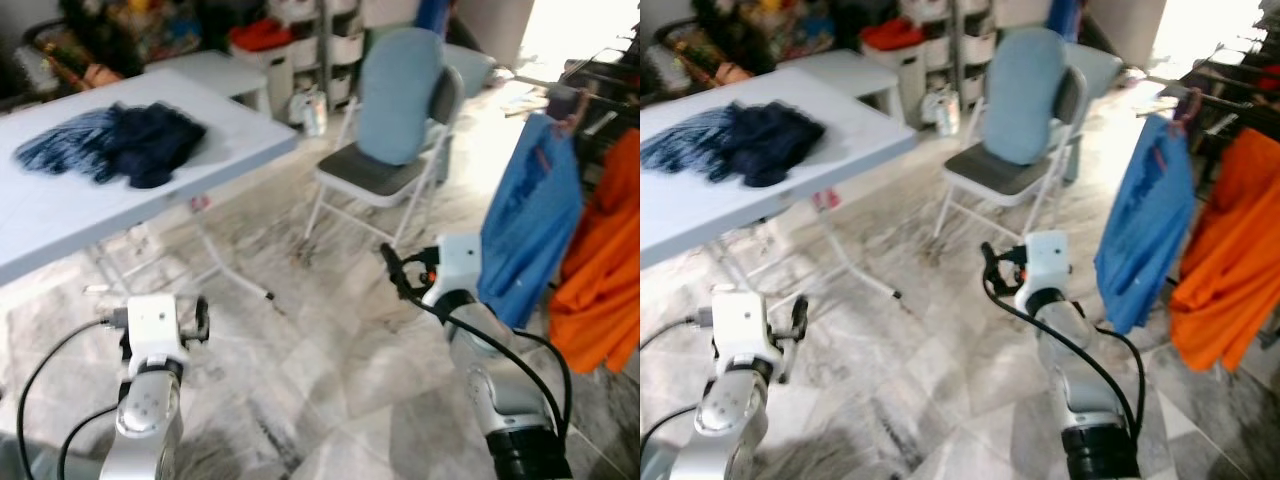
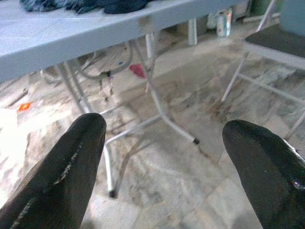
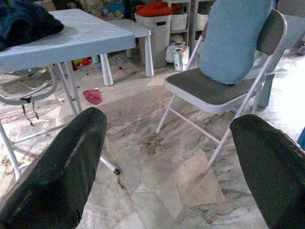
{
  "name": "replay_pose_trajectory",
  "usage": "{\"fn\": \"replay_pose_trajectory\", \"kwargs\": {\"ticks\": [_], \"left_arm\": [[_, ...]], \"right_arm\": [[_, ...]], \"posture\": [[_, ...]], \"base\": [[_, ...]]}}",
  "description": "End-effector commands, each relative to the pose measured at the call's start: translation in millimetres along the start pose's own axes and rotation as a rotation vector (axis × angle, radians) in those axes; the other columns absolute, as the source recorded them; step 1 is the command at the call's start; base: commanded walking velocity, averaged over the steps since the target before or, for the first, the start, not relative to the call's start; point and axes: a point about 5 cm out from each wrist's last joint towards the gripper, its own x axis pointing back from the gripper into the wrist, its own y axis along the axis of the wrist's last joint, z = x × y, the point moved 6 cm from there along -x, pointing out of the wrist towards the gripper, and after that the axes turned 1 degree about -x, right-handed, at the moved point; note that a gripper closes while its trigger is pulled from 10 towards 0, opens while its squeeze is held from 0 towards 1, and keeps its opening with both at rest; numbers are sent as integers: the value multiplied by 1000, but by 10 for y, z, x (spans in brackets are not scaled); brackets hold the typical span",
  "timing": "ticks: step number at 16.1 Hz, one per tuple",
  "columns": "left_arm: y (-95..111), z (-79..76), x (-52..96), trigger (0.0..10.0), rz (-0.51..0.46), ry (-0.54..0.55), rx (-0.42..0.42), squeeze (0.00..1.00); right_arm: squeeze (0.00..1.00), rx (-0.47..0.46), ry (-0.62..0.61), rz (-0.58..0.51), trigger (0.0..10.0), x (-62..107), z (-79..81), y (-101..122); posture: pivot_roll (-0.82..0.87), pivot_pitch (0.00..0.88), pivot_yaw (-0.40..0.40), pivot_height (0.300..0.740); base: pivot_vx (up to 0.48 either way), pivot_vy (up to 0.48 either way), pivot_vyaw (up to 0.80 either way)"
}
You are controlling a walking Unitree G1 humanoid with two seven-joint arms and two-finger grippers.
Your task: Hang hanger
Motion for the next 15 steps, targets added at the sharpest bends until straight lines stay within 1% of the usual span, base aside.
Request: {"fn": "replay_pose_trajectory", "kwargs": {"ticks": [1,3,6,7,8,10,11,12,13,15], "left_arm": [[64,75,-29,10000,-16,24,-23,0],[66,81,-35,10000,-16,28,-27,0],[39,109,-43,10000,-5,47,-60,0],[68,106,-45,10000,-26,43,-57,0],[125,83,-43,10000,-59,25,-60,0],[209,28,-20,10000,-123,-19,-131,0],[242,-14,14,10000,-162,-50,-176,0],[246,-23,21,10000,-169,-55,-181,0],[287,-64,50,10000,-211,-79,-251,0],[267,-69,60,10000,-208,-77,-237,0]], "right_arm": [[0,-15,30,-26,10000,-29,100,71],[0,-21,35,-31,10000,-30,111,80],[0,-31,43,-37,10000,-23,126,92],[0,-36,44,-39,10000,-20,127,95],[0,-42,43,-42,10000,-19,126,97],[0,-58,41,-46,10000,-18,122,101],[0,-61,42,-42,10000,-19,121,93],[0,-62,42,-41,10000,-19,120,91],[0,-60,44,-41,10000,-23,118,90],[0,-61,46,-41,10000,-32,123,89]], "posture": [[14,0,6,740],[14,0,7,740],[14,0,8,740],[14,0,8,740],[16,0,8,740],[18,0,7,740],[20,0,5,740],[20,0,5,740],[24,0,2,740],[26,0,1,740]], "base": [[0,480,725],[0,480,725],[0,480,681],[0,251,0],[0,0,0],[0,0,0],[0,0,0],[0,0,0],[0,0,0],[0,0,0]]}}
